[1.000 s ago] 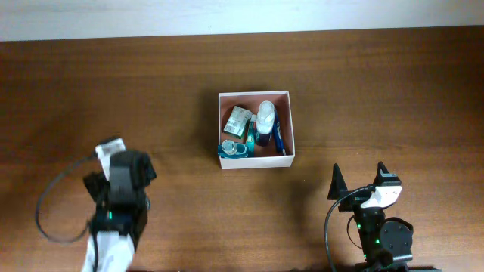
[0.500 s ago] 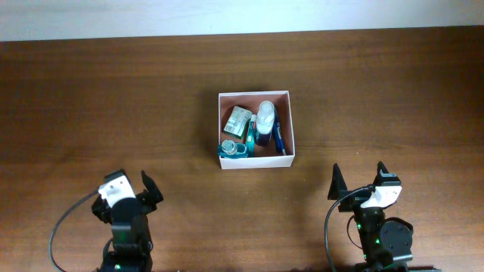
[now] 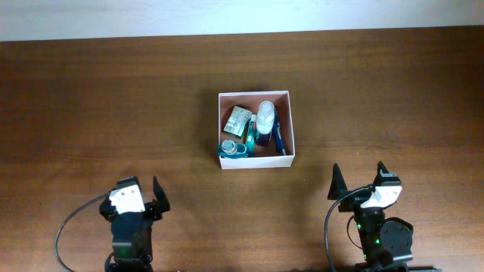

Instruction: Pack container

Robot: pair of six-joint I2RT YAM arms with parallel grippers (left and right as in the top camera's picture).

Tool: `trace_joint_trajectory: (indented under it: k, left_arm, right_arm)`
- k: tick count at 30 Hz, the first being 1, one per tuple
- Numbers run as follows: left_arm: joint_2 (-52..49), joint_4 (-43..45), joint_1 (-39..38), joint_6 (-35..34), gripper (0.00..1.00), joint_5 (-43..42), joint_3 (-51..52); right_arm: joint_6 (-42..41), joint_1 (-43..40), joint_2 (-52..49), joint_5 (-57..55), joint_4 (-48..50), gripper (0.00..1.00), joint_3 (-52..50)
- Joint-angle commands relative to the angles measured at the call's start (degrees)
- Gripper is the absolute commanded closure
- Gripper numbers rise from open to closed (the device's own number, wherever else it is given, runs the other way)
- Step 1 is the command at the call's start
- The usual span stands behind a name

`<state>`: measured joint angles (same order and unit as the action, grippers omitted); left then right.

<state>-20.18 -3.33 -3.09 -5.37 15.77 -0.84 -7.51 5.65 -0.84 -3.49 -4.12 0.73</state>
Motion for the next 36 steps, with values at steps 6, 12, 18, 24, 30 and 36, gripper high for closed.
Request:
trace_joint_trajectory:
  k: [6, 12, 18, 24, 30, 36]
  left_arm:
    - [8.2, -0.3, 0.2, 11.3, 0.01, -5.4, 0.3]
    - [11.1, -0.3, 0.2, 11.6, 0.01, -5.5, 0.3]
    - [14.2, -0.3, 0.2, 11.5, 0.01, -5.5, 0.3]
    - [18.0, -0.3, 0.2, 11.5, 0.01, -5.5, 0.3]
    - [19.9, -0.4, 0.2, 11.5, 0.01, -5.5, 0.3]
    - [19.9, -0.3, 0.1, 11.5, 0.01, -5.5, 0.3]
  right_arm:
    - [0.2, -0.5, 0.5, 0.3, -0.2, 0.02, -0.4]
    - [0.2, -0.5, 0.5, 0.3, -0.2, 0.01, -0.4]
    - [0.2, -0.5, 0.5, 0.3, -0.2, 0.01, -0.4]
    - [0.2, -0.5, 0.5, 0.3, -0.2, 0.01, -0.4]
    - [0.2, -0.5, 0.5, 0.3, -0.2, 0.01, -0.4]
    - [0.2, -0.5, 0.5, 0.3, -0.2, 0.01, -0.4]
